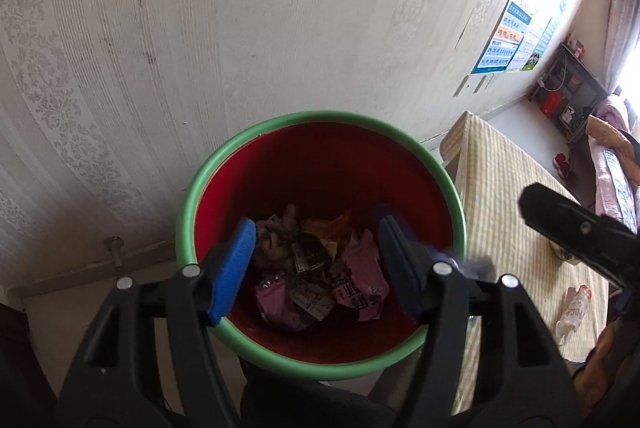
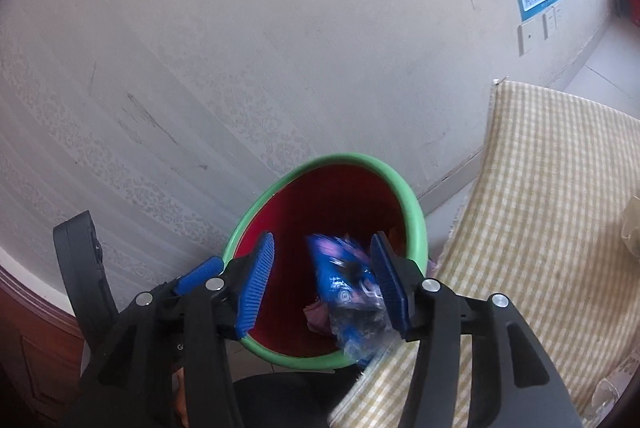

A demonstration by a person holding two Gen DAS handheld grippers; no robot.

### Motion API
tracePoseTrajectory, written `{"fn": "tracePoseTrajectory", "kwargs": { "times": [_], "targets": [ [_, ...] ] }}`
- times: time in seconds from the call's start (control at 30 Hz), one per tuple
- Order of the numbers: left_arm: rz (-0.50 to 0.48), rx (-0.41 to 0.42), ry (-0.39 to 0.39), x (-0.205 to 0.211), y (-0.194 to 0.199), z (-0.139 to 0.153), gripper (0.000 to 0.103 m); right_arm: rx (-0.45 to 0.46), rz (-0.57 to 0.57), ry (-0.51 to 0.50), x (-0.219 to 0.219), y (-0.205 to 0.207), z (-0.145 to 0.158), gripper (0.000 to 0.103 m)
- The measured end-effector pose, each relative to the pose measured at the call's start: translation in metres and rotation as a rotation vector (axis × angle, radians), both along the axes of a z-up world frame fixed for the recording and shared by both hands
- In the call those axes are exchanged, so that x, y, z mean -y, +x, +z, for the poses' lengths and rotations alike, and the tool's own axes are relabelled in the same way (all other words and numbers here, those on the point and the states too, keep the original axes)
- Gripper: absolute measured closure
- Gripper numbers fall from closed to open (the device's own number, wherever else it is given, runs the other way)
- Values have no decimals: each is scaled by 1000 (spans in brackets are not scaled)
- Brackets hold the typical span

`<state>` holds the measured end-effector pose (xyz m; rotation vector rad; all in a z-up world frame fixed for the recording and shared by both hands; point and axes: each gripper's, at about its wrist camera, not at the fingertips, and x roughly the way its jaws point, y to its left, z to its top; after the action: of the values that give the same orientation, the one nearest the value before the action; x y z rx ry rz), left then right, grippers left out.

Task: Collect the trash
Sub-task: 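Open both tools to drop the chocolate box and blue wrapper into the bin, then grasp the silver-blue crumpled wrapper with the right tool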

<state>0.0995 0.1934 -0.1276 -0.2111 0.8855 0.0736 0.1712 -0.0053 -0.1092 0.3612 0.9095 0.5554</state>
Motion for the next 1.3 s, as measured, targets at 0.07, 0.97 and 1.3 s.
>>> {"fn": "tracePoseTrajectory", "kwargs": {
  "times": [0.07, 0.97, 1.3],
  "targets": [
    [-5, 3, 10, 3, 0, 2, 41, 12, -14, -8, 11, -9, 4, 52],
    [-342, -44, 27, 171, -50, 9, 41, -215, -227, -160, 209, -165, -69, 41],
    [-470, -73, 51, 227, -66, 2, 41, -209, -236, -155, 222, -160, -79, 57]
  ]
}}
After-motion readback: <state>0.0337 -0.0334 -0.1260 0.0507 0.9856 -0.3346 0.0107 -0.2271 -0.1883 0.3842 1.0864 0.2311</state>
